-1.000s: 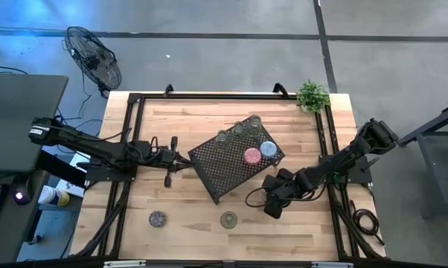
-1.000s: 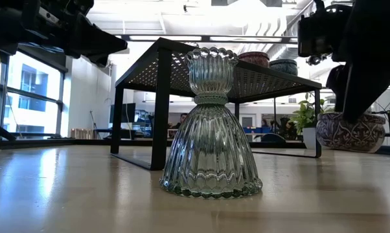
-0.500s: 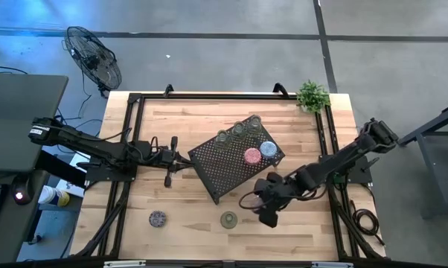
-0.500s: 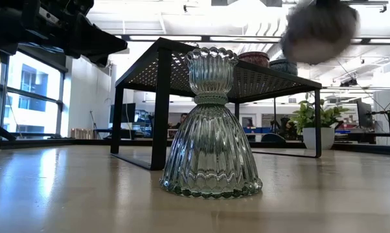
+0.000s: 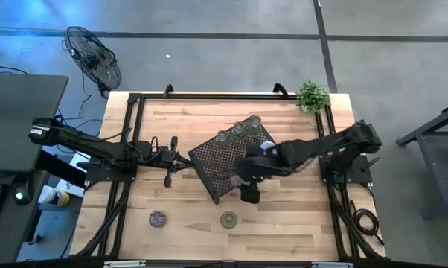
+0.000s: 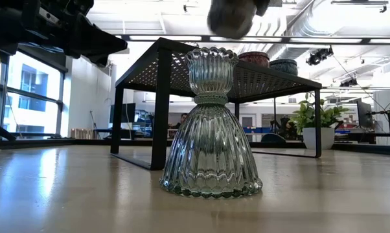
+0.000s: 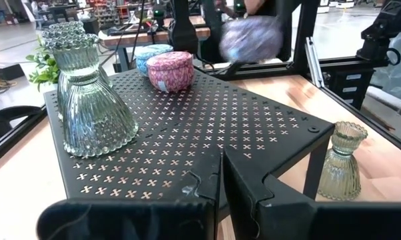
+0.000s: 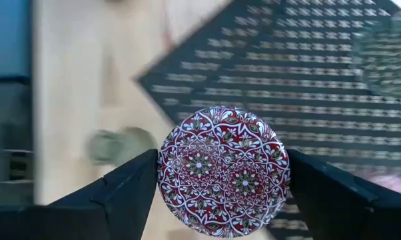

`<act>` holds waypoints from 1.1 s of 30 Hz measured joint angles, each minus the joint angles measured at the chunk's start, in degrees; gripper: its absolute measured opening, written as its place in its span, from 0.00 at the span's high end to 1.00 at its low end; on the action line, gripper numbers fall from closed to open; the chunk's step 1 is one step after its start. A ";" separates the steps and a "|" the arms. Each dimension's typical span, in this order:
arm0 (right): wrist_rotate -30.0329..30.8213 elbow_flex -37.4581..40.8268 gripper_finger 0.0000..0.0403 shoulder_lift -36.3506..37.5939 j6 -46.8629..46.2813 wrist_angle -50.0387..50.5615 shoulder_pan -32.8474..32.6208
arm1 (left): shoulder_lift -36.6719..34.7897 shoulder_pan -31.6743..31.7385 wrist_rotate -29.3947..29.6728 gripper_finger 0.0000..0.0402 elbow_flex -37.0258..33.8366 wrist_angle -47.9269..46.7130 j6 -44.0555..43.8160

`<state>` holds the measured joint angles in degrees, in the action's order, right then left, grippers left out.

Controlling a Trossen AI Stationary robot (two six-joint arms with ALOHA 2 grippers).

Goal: Pick & Place candle stick holders
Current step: Put the red scented candle on the shelf

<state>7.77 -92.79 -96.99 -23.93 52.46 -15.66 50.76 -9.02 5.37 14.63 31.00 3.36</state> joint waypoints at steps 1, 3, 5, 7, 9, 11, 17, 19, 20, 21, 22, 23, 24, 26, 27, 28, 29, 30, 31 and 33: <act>-0.21 -1.17 0.24 -1.19 1.29 1.61 1.02 | 0.00 0.00 0.00 0.97 0.00 0.00 0.00; -1.00 -3.22 0.24 -3.37 3.44 3.74 2.76 | 0.00 0.00 0.00 0.97 0.00 0.00 0.02; -2.32 -4.64 0.24 -5.10 4.92 4.14 4.08 | 0.00 0.00 0.00 0.97 0.00 -0.14 0.02; -3.32 -5.28 0.24 -6.00 6.18 4.34 4.76 | 0.00 0.00 0.00 0.97 0.00 -0.53 0.00; -3.69 -5.51 0.25 -6.20 7.01 4.32 5.01 | 0.00 0.00 0.00 0.97 0.00 -0.86 0.02; -3.31 -5.55 0.26 -6.20 7.50 4.98 5.40 | 0.00 0.00 0.00 0.97 0.00 -0.87 0.02; -2.17 -5.53 0.28 -6.20 8.99 5.39 6.65 | 0.00 0.00 0.00 0.97 0.00 -0.87 0.02; -2.36 -5.53 0.28 -6.20 9.30 5.37 7.08 | 0.00 0.00 0.00 0.97 0.00 -0.87 0.02; -2.36 -5.51 0.27 -6.20 9.48 5.34 7.15 | 0.00 0.00 0.00 0.97 0.00 -0.87 0.02; -2.40 -5.29 0.27 -6.20 9.76 5.14 7.32 | 0.00 0.00 0.00 0.97 0.00 -0.87 0.02; -2.50 -5.07 0.27 -6.20 9.98 4.95 7.42 | 0.00 0.00 0.00 0.97 0.00 -0.87 0.02; -2.56 -4.82 0.27 -6.20 10.07 4.99 7.60 | 0.00 0.00 0.00 0.97 0.00 -0.87 0.02; -2.59 -4.57 0.27 -6.20 10.08 5.13 7.75 | 0.00 0.00 0.00 0.97 0.00 -0.87 0.02; -2.60 -3.90 0.26 -6.20 10.31 4.20 7.85 | 0.00 0.00 0.00 0.97 0.00 -0.87 0.02; -2.53 -3.78 0.26 -6.20 10.53 3.84 7.87 | 0.00 0.00 0.00 0.97 0.00 -0.87 0.02; -2.48 -3.76 0.26 -6.20 10.67 3.86 7.87 | 0.00 0.00 0.00 0.97 0.00 -0.87 0.02; -2.38 -3.74 0.26 -6.20 10.74 3.88 7.83 | 0.00 0.00 0.00 0.97 0.00 -0.89 0.02; -2.38 -3.74 0.26 -6.20 10.88 3.66 7.83 | -0.01 0.00 0.00 0.97 0.00 -0.96 0.01; -2.37 -3.74 0.26 -6.20 10.94 3.24 7.82 | -0.01 0.00 0.00 0.97 0.00 -1.08 0.00; -2.47 -3.74 0.25 -6.20 10.96 2.90 7.82 | -0.01 -0.01 -0.06 0.97 0.00 -1.11 0.01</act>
<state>5.30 -96.53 -103.20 -12.97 55.36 -7.84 50.75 -9.02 5.30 14.63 29.90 3.36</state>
